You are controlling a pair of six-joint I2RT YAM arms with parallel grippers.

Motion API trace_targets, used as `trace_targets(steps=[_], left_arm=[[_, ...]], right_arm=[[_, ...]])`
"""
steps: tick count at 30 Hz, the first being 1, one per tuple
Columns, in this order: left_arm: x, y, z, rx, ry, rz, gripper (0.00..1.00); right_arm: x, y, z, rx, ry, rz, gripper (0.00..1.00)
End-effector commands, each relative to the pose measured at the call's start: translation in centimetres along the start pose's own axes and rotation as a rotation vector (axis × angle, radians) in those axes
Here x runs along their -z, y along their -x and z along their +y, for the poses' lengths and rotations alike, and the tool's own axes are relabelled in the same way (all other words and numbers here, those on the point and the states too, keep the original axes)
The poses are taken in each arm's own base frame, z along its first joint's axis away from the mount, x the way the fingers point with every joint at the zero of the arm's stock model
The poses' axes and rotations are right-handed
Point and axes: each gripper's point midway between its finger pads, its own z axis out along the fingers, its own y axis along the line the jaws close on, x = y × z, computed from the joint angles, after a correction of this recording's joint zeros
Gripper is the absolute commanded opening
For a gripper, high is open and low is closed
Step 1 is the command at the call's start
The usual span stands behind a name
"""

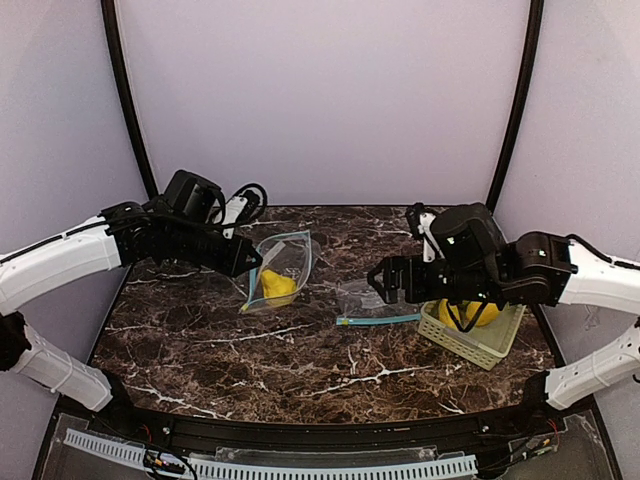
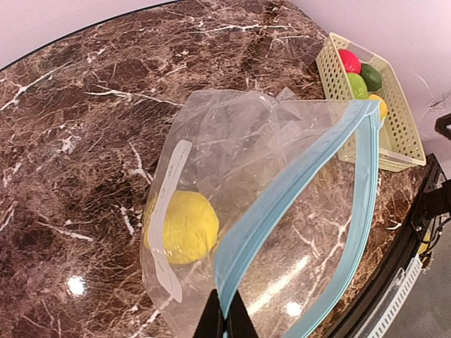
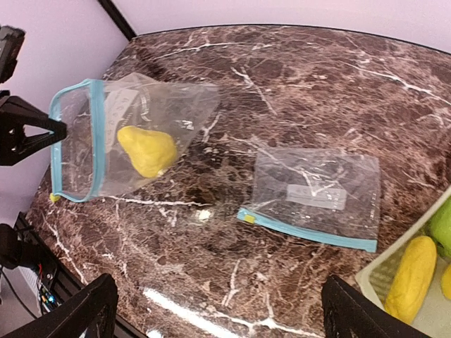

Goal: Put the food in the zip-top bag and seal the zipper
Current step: Adjust the zipper food storage bag at the center of the board, then pick up the fake fruit from the bin.

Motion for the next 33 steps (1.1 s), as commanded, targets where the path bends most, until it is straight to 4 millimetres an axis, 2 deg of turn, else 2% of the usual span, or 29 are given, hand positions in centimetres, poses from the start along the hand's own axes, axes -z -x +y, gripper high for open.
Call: trace_targets(steps=[1, 7, 11, 18, 25, 33], left_arm=[[-0.1, -1.0, 2.6, -0.077, 0.064, 0.080, 0.01], [-1.1, -0.2, 5.4, -0.129, 0.146, 0.054, 0.01], [-1.9, -1.1, 6.7, -0.153, 0.195, 0.031, 0.01], [-2.2, -2.2, 6.0, -0.118, 0.135, 0.037, 0.01], [-2.6, -3.1, 5.9, -0.096, 0.122, 0.070, 0.01], [-2.3, -3.2, 6.0, -0.091, 0.127, 0.063, 0.01]], right_arm=[[0.8, -1.5, -6.0, -0.034, -0.185, 0.037, 0.99], [1.6, -3.4, -11.9, -0.120, -0.318, 0.093, 0.99], [1.9, -4.8, -15.3, -0.181, -0.392, 0.126, 0.99], [2.4, -6.7, -19.3, -0.272, -0.459, 0.149, 0.99], [1.1, -8.0, -20.5, -0.323, -0.409, 0.174, 0.97], [-1.0, -9.5, -21.6, -0.356, -0.382, 0.216, 0.86]])
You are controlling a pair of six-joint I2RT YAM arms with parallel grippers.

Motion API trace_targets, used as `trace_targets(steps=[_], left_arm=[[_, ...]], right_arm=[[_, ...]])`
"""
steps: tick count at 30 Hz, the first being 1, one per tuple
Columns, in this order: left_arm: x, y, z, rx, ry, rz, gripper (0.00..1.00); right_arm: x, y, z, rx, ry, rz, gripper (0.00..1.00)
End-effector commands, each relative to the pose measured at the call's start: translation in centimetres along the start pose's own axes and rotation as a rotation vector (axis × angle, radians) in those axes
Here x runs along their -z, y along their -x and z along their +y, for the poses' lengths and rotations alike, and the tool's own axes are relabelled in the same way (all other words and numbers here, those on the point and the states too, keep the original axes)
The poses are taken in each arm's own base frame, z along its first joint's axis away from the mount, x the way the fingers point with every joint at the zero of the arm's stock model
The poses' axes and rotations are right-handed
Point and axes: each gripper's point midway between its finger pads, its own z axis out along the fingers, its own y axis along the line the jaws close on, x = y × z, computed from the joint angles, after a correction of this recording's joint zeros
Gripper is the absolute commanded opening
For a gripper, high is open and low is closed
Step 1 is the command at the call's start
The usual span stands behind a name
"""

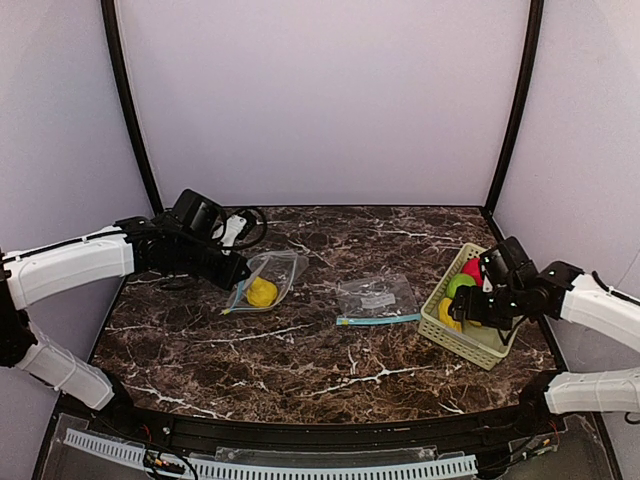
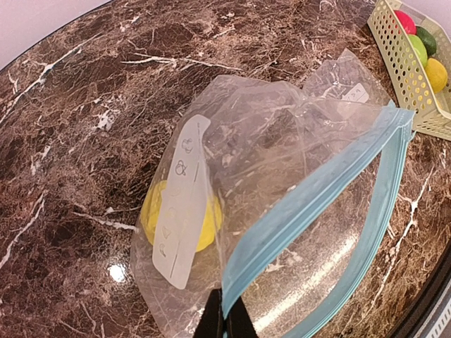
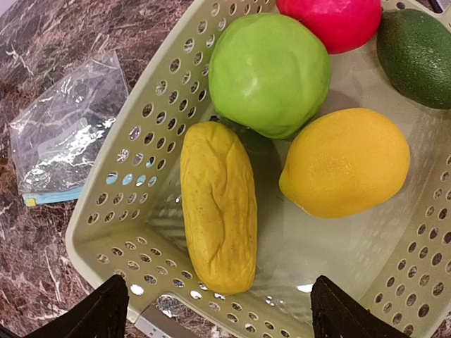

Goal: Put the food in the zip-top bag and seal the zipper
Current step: Pick up the fake fruit from the bin.

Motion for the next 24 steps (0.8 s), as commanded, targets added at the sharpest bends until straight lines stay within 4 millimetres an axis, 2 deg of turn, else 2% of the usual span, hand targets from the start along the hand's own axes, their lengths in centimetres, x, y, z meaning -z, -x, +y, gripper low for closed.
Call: trace_targets(steps=[1, 13, 24], left_arm=[[0.7, -0.2, 0.0, 0.012, -0.008, -0.014, 0.01], [0.6, -0.1, 0.0, 0.011, -0.008, -0.013, 0.01], [0.3, -0.3, -0.1, 0.011, -0.011, -0.001, 0.01]], right_arm=[[-1.3, 0.3, 0.8, -0.004, 0.064, 0.005, 0.84], [-4.6, -0.3, 0.5, 0.023, 0.014, 0.080, 0.72], [-6.7, -1.0, -1.3, 0.024, -0.107, 0.119, 0.66]])
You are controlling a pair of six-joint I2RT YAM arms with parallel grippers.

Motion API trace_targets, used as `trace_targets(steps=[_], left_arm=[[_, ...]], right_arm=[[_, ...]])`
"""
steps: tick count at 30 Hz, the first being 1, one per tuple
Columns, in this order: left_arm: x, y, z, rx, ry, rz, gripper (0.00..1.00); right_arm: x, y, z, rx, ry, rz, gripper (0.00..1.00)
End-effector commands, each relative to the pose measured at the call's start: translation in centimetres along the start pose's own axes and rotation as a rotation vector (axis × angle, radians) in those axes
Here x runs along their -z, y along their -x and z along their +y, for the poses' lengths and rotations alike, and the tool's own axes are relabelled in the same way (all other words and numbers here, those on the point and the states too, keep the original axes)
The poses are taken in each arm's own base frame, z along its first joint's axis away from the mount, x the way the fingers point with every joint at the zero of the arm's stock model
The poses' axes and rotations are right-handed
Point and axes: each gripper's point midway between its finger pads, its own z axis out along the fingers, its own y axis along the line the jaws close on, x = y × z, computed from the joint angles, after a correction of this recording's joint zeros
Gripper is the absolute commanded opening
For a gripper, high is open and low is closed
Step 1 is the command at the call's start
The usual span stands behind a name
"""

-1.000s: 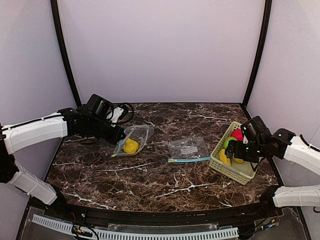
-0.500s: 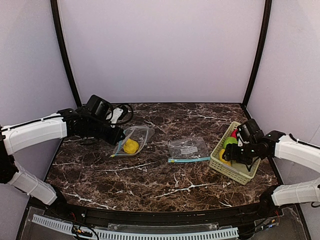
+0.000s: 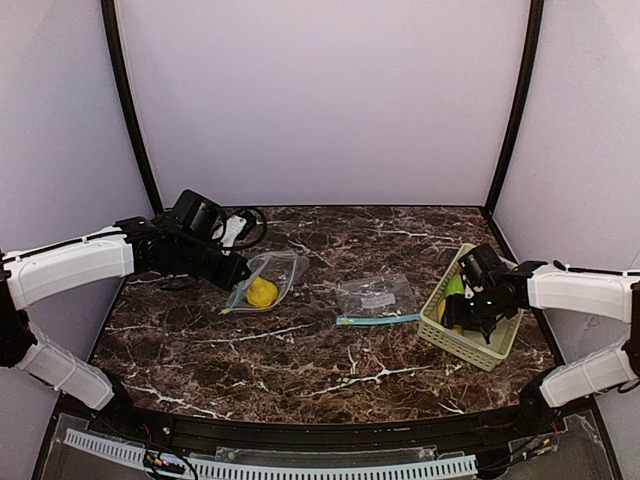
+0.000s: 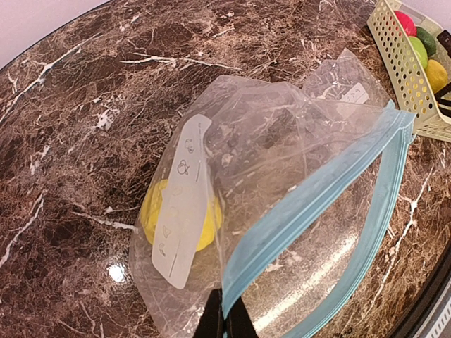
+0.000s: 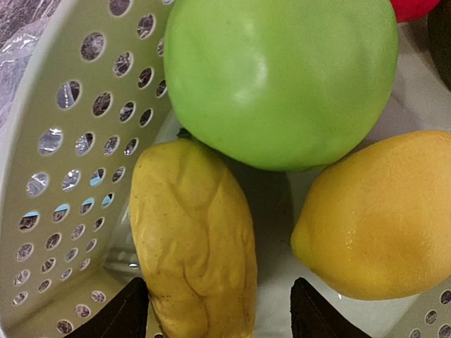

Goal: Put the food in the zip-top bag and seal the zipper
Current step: Pick up the fake fruit from the bin.

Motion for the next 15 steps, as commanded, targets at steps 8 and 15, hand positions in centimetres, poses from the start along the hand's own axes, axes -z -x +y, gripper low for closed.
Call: trace_targets(steps=[8, 15], left_arm=[[0.29, -0.23, 0.00, 0.009, -0.009, -0.001, 0.01], [0.30, -0.23, -0.05, 0.010, -0.012, 0.000, 0.01]], right_arm=[[-0.74, -0.16, -1.81, -0.031, -0.085, 0.000, 0.60], [-0.93, -0.21, -1.14, -0.024, -0.050, 0.007, 0.55]])
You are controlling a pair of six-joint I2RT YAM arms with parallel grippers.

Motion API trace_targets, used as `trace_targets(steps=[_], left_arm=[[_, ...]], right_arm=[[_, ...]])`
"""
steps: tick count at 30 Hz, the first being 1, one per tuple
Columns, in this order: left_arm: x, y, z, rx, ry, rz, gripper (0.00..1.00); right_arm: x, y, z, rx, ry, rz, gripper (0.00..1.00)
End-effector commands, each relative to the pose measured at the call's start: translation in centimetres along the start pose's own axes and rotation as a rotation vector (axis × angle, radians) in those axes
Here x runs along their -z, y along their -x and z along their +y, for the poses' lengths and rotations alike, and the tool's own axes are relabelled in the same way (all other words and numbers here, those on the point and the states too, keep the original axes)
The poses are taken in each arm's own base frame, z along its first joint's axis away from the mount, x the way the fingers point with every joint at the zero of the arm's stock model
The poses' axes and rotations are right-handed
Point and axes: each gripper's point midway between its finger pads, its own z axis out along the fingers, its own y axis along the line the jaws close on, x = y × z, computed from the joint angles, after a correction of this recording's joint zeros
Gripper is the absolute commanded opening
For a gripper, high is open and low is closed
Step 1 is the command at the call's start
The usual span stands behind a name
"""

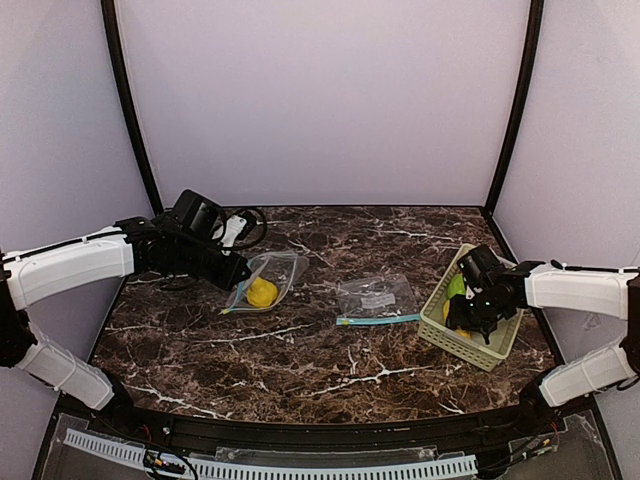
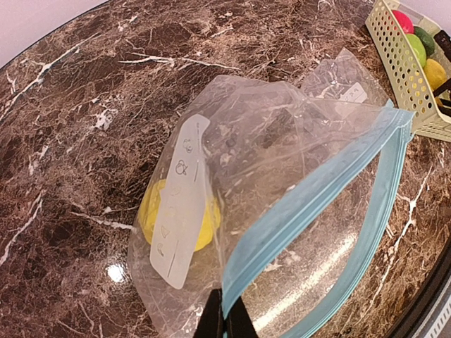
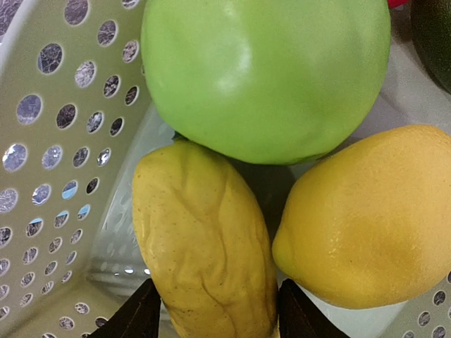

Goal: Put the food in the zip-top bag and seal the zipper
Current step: Pick up the fake fruit from the bin.

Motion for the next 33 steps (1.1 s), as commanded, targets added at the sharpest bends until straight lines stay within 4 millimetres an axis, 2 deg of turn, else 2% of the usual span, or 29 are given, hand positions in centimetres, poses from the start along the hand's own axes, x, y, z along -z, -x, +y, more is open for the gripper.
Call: trace_targets(steps=[1, 11, 14, 22, 33], left_arm=[[0.4, -0.2, 0.0, 0.008, -0.008, -0.002, 0.01], [0.4, -0.1, 0.0, 0.007, -0.007, -0.003, 0.01], [0.5, -0.1, 0.0, 0.007, -0.006, -0.004, 0.01], [0.4, -0.2, 0.0, 0.007, -0.008, -0.002, 0.01], [0.4, -0.2, 0.0, 0.008, -0.006, -0.002, 0.01]], right_arm=[[-0.5, -0.4, -0.1, -0.003, 0.006, 0.011, 0.55], [-1.1, -0.8, 0.0, 0.004, 0.003, 0.035, 0.54], [-1.0, -0.7, 0.0, 0.002, 0.007, 0.031, 0.51], [0.0, -0.2, 0.2, -0.002, 0.028, 0.001, 0.43], [1.9, 0.7, 0.6, -0.002, 0.064, -0.043, 0.42]])
